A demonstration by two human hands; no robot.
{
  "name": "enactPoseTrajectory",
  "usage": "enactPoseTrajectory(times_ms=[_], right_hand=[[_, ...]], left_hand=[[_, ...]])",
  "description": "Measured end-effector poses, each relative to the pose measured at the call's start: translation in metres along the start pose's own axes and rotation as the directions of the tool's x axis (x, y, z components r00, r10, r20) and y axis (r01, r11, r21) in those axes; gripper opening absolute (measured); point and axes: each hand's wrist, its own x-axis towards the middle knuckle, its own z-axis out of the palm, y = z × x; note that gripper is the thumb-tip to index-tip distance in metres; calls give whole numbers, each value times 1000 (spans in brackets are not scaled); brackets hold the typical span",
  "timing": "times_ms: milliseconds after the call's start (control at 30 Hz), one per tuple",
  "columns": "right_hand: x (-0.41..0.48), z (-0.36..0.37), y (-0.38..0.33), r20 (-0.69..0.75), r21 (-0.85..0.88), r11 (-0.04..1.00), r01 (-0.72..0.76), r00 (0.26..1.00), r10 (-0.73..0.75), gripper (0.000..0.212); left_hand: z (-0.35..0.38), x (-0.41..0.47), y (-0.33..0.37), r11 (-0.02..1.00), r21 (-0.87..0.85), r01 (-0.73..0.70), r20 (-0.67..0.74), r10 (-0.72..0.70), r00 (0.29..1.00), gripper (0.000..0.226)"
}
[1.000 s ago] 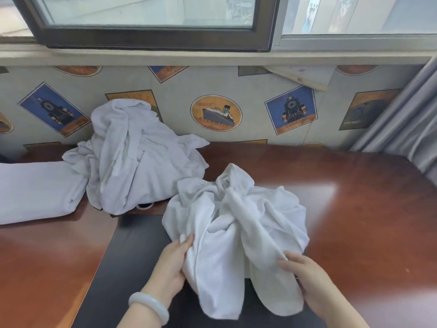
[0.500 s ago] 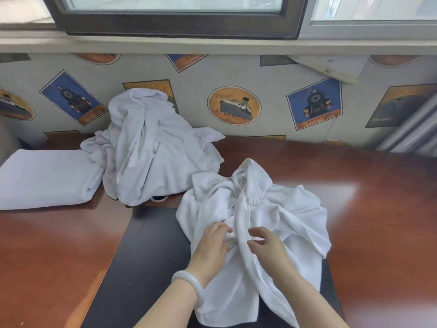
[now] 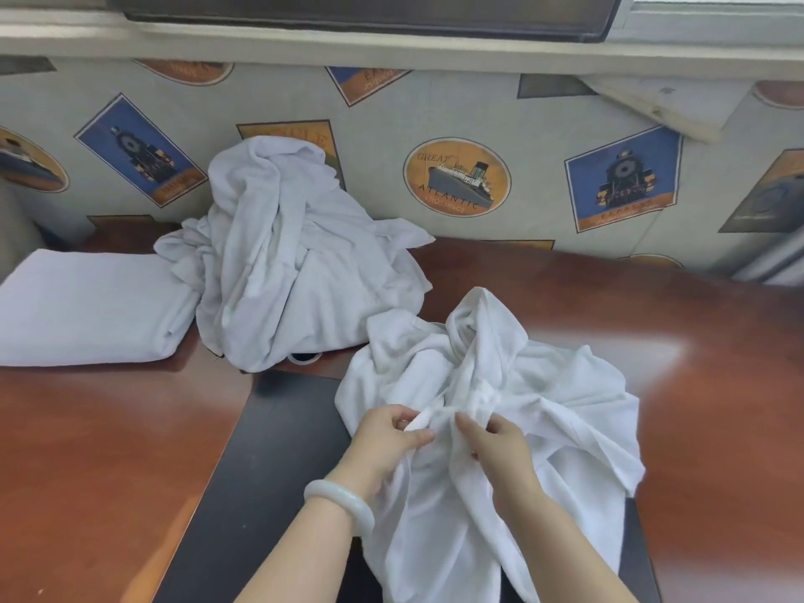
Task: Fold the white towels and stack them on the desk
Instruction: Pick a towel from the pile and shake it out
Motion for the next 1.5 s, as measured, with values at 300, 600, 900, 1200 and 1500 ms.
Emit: enactPoseTrajectory(times_ms=[300, 600, 900, 1200, 1500], right_hand=[[-62, -14, -47, 275, 349, 937, -17, 958, -85, 28], [-89, -36, -41, 367, 441, 896, -59, 922, -120, 43], [-116, -54, -50, 555, -66, 933, 354, 790, -261, 35], [-94, -79, -46, -161, -42, 950, 308, 937, -311, 10], [-85, -69, -65, 127, 361, 927, 104, 979, -159, 12]], left_hand=[[-2, -102, 61, 903, -350, -249, 135, 312, 940, 34], [-1, -117, 59, 983, -37, -179, 461, 176, 870, 30], [30, -63, 87, 862, 506, -18, 3, 19, 1000, 36], [14, -88, 109, 537, -843, -19, 133, 243, 961, 37], [33, -110, 90, 641, -766, 49, 172, 131, 976, 34]])
